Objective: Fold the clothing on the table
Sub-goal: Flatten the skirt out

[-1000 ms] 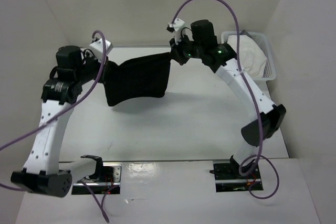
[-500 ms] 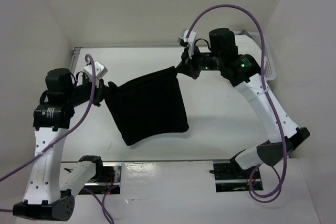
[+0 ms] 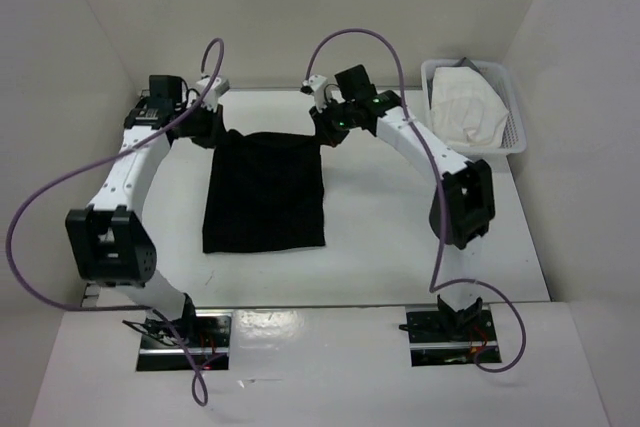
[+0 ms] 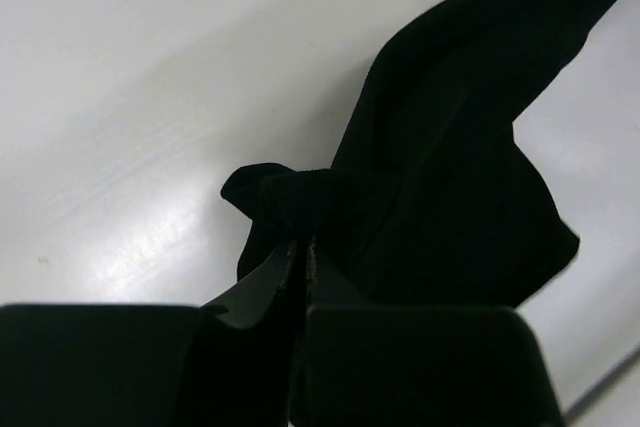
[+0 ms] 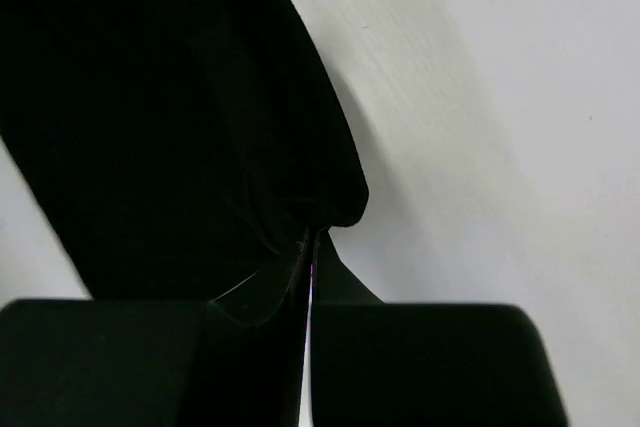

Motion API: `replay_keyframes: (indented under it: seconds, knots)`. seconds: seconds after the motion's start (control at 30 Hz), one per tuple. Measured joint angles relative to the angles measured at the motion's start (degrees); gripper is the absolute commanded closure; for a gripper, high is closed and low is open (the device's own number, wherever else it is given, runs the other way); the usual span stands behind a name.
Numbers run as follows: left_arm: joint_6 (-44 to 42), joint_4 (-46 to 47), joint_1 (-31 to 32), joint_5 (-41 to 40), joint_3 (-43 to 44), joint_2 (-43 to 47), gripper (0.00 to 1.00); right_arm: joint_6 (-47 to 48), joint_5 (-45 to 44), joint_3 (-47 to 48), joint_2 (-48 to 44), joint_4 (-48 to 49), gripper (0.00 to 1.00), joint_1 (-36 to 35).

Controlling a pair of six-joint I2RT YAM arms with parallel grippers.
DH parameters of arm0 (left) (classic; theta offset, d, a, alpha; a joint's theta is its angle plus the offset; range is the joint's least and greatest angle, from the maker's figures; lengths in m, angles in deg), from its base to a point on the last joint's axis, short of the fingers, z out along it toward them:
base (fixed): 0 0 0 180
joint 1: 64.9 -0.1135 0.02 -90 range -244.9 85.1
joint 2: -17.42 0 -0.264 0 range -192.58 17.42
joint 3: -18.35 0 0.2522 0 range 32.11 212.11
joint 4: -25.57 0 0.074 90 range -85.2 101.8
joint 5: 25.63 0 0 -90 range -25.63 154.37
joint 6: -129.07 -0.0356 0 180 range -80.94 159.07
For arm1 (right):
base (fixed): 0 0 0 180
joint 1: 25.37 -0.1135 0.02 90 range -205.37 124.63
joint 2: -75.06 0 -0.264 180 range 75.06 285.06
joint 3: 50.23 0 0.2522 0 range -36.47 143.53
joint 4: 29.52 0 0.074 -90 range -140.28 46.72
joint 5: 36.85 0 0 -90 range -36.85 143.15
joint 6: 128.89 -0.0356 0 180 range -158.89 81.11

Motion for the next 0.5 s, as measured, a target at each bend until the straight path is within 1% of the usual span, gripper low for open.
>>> replay_keyframes:
  seconds: [0.1, 0.27, 0.3, 0.37, 0.4, 0.5]
  knots:
    - [1.22, 3.17, -0.07, -1.66, 3.76, -7.93, 1.0, -0.5, -2.75, 3.23, 7.15, 1.97, 1.0, 0.11]
    - [3.02, 7.56, -0.24, -4.83, 6.86, -18.78, 0.94, -1.14, -6.08, 12.11, 18.01, 3.02, 1.0, 0.44]
    - [3.34, 8.0, -0.39, -5.2, 7.58, -20.55, 0.92, -1.31, -6.69, 14.82, 20.33, 3.17, 1.0, 0.5]
    - [4.28, 8.94, -0.92, -6.19, 9.46, -24.28, 0.92, -1.62, -7.78, 20.57, 24.92, 3.17, 1.0, 0.74]
    - [4.66, 9.03, -1.29, -6.64, 10.71, -26.01, 0.87, -1.86, -8.26, 24.46, 27.47, 2.36, 1.0, 0.85]
    - [5.88, 10.29, -2.12, -8.39, 13.73, -29.77, 0.81, -2.45, -10.19, 35.71, 35.1, 2.25, 1.0, 1.22]
